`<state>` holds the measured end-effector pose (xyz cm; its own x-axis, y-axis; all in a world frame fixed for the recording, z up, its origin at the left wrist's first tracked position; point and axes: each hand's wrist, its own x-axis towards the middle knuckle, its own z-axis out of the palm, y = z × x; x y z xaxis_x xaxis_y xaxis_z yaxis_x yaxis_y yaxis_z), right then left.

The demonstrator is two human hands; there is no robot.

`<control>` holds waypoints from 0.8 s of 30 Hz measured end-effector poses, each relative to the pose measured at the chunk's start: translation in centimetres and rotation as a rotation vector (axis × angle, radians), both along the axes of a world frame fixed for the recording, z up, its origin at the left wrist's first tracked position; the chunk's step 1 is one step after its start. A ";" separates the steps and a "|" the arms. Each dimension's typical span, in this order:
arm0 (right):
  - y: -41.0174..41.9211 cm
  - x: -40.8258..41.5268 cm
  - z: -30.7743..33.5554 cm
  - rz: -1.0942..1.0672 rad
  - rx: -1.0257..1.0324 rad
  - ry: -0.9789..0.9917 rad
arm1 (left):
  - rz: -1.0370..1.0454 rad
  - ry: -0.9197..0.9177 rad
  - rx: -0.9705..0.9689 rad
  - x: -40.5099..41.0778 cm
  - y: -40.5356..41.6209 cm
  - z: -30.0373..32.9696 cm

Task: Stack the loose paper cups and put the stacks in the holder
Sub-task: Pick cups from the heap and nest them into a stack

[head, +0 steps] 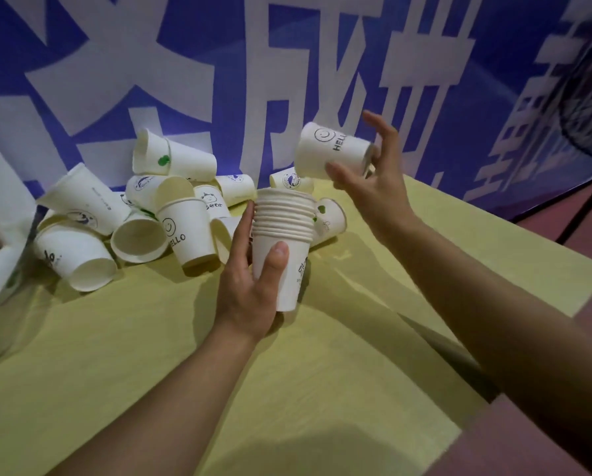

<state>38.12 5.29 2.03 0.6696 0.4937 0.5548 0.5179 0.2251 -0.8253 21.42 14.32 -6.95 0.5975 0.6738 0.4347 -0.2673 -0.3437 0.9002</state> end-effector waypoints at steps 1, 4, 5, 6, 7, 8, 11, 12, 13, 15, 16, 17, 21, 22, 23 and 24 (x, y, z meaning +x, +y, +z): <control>-0.2 -1.2 -0.4 0.016 0.049 -0.006 | -0.008 0.016 0.024 0.0 -0.1 -0.1; 0.0 -3.5 -1.6 0.022 0.133 0.025 | 0.005 0.043 0.093 -0.2 -0.4 -0.3; 0.2 -3.9 -1.7 0.030 0.152 0.029 | 0.012 0.046 0.109 -0.2 -0.4 -0.2; 0.4 -4.2 -1.7 0.029 0.166 0.020 | 0.016 0.052 0.124 -0.2 -0.4 -0.2; 0.5 -4.3 -1.7 0.028 0.181 0.012 | 0.015 0.062 0.142 -0.2 -0.4 -0.2; 0.6 -4.4 -1.7 0.024 0.199 0.021 | 0.009 0.076 0.165 -0.3 -0.4 -0.3; 0.5 -4.5 -1.8 -0.004 0.238 0.089 | -0.019 0.123 0.216 -0.5 -0.6 -0.2; 0.5 -4.5 -1.8 -0.020 0.236 0.099 | -0.030 0.137 0.224 -0.6 -0.7 -0.2; 0.5 -4.6 -1.8 -0.032 0.228 0.104 | -0.038 0.148 0.230 -0.6 -0.8 -0.1; 0.6 -4.7 -1.8 -0.027 0.201 0.106 | -0.045 0.156 0.243 -0.6 -0.8 0.0; 0.6 -4.8 -1.8 -0.006 0.186 0.106 | -0.044 0.149 0.243 -0.6 -0.8 0.0; 0.7 -4.9 -2.0 0.015 0.173 0.108 | -0.039 0.136 0.235 -0.6 -0.8 -0.1; 0.4 -4.8 -2.3 0.010 0.130 0.099 | -0.009 0.098 0.172 -0.3 -0.5 -0.2; 0.4 -4.7 -2.4 0.016 0.111 0.105 | -0.007 0.093 0.165 -0.3 -0.4 -0.2; 0.4 -4.6 -2.5 0.031 0.094 0.113 | -0.008 0.085 0.155 -0.3 -0.4 -0.2; 0.5 -4.6 -2.5 0.052 0.074 0.117 | -0.009 0.078 0.146 -0.3 -0.4 -0.2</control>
<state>33.54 5.76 -0.49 0.7065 0.4901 0.5105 0.4046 0.3121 -0.8596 21.15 13.91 -7.20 0.6390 0.6014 0.4796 -0.2022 -0.4703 0.8590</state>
